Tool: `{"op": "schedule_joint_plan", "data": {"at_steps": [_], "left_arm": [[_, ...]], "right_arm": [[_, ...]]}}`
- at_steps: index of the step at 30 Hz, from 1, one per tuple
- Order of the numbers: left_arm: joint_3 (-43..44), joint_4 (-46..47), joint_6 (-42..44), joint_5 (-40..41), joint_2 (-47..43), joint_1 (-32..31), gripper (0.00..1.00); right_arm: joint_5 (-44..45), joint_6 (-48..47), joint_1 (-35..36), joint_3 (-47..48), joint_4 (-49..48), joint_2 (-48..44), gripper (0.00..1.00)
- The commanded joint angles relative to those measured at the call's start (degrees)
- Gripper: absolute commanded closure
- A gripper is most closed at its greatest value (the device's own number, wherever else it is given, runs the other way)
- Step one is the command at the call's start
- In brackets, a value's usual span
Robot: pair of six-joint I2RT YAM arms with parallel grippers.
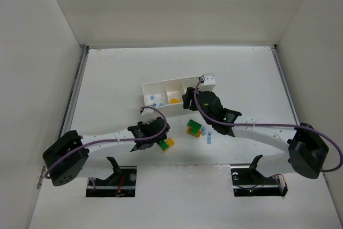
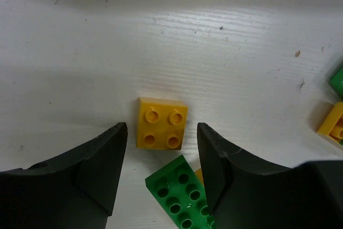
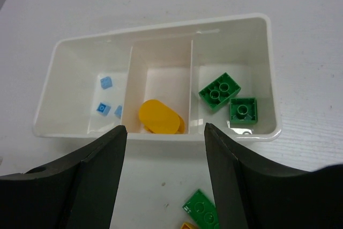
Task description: Sort the legos into containers by color
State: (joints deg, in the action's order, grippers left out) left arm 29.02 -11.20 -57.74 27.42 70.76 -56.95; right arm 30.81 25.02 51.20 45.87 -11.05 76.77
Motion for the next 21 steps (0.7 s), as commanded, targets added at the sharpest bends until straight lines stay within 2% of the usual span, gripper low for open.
{"op": "schedule_joint_plan", "data": {"at_steps": [1, 8, 12, 15, 21], "left_arm": [[1.3, -0.1, -2.3, 0.3, 1.9, -0.2, 0.48], [0.1, 2.9, -1.2, 1.8, 2.4, 1.0, 0.56], [0.2, 3.0, 1.1, 2.6, 1.8, 1.0, 0.73], [0.1, 1.9, 3.1, 3.6, -2.1, 0.0, 0.82], [2.9, -1.6, 8.2, 8.1, -12.8, -2.2, 0.84]], "right_arm": [[-0.1, 0.4, 0.9, 0.2, -3.2, -1.0, 0.34], [-0.2, 0.5, 1.0, -0.4, -3.4, -1.9, 0.34], [0.2, 0.5, 1.7, -1.2, -3.4, -3.3, 0.34], [0.6, 0.5, 1.9, -2.6, -3.4, -5.8, 0.37], [0.9, 0.9, 1.9, -5.6, -3.4, -9.4, 0.39]]}}
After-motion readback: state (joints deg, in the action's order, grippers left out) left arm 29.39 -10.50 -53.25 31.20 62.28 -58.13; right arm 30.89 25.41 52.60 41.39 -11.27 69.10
